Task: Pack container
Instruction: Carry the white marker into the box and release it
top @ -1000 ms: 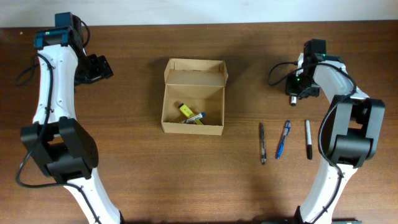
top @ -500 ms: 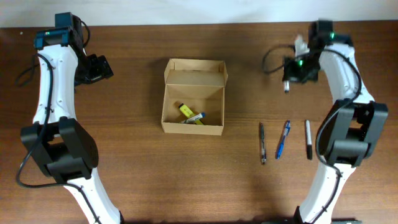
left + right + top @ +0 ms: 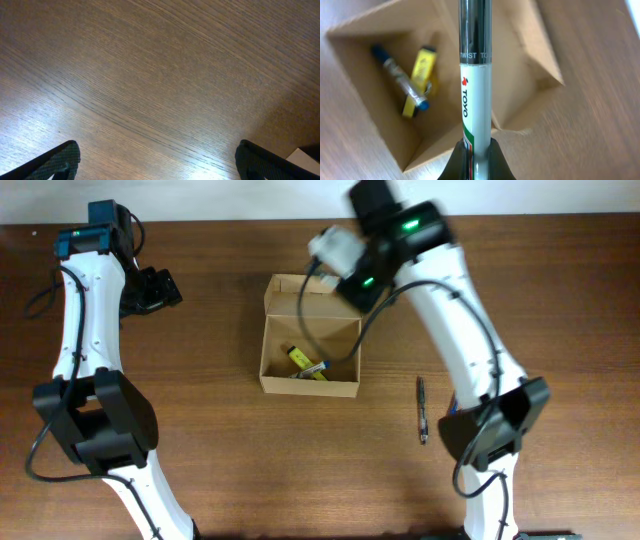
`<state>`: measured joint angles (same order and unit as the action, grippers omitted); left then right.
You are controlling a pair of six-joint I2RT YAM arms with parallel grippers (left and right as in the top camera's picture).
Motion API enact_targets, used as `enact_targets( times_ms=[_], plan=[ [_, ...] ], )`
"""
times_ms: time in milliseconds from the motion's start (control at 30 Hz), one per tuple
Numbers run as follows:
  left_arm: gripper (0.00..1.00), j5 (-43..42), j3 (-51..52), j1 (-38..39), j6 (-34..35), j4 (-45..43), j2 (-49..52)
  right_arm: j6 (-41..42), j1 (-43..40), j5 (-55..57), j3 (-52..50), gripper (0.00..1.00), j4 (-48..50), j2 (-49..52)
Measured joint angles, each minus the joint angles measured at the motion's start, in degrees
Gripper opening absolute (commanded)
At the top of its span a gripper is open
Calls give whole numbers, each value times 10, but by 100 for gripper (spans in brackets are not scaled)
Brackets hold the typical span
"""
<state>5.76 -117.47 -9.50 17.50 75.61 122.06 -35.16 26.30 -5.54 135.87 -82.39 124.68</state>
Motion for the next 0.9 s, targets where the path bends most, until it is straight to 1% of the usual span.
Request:
enact_targets(
  times_ms=[100,267,500,600,900],
  plan=[
    [100,0,0,0,0,0,0,-46,22,16,-28,4,3,4],
    [100,0,0,0,0,0,0,-76,24,17,-82,4,20,23],
    [100,0,0,0,0,0,0,-88,39,18,-153,4,57,52],
    [100,0,0,0,0,0,0,-88,56,16,-167,4,79,52],
    [100,0,0,0,0,0,0,-88,91,16,-179,4,94,58]
  ],
)
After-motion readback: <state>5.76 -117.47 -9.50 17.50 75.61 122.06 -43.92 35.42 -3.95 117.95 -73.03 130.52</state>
